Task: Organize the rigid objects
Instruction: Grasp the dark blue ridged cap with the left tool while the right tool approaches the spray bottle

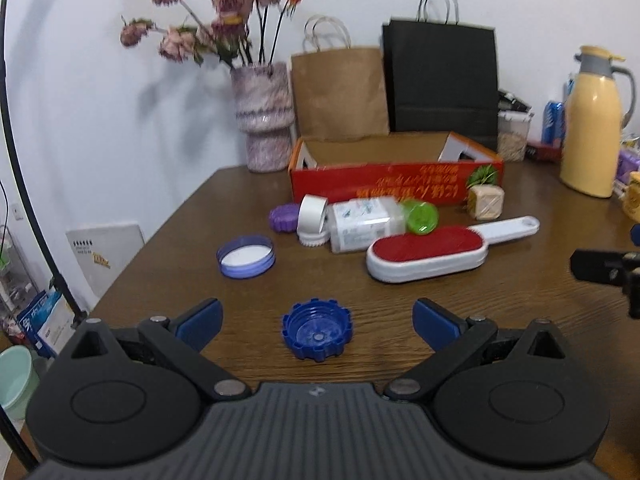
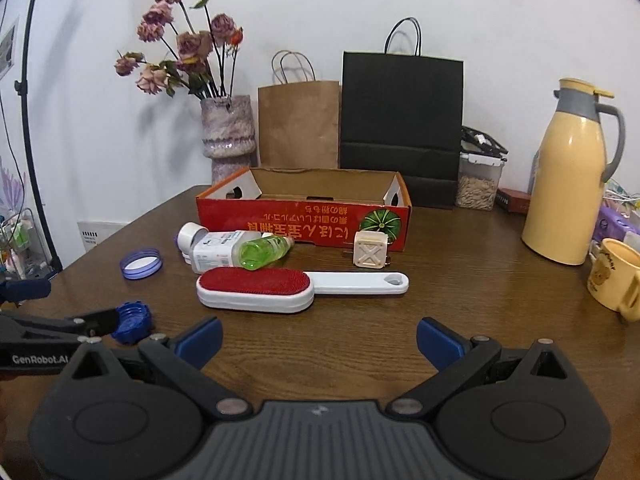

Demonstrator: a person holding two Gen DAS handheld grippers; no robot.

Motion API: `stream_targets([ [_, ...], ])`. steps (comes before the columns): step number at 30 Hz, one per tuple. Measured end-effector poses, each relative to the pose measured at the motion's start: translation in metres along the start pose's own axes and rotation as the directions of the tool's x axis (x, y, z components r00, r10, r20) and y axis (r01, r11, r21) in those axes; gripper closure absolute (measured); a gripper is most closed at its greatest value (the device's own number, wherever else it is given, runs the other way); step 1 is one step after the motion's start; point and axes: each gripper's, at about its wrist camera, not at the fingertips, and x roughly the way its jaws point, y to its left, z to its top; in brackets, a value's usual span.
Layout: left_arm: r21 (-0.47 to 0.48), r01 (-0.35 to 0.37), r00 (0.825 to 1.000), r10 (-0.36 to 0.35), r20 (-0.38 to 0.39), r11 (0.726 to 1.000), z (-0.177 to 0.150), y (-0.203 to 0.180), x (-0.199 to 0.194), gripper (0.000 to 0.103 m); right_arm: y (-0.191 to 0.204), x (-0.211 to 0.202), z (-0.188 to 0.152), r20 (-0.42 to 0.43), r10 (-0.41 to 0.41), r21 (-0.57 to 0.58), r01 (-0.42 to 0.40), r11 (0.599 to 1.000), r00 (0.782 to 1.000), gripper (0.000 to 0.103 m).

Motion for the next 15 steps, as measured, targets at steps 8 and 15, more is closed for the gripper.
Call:
stream_targets([
  [8, -0.038, -0.018, 0.994, 0.013, -0.110, 0.999, -0.001, 0.009, 0.042, 0.000, 0.002, 0.034, 0.011, -0.037, 0.012, -0.009, -0.012, 1.000, 0.999, 0.000],
  [15, -0.052, -0.011, 0.988, 0.003, -0.155, 0.999, 0.000, 0.008, 0.058, 0.033, 0.003, 0.054, 0.015, -0.064, 0.024, -0.016, -0.025, 1.000, 0.998, 0.000],
])
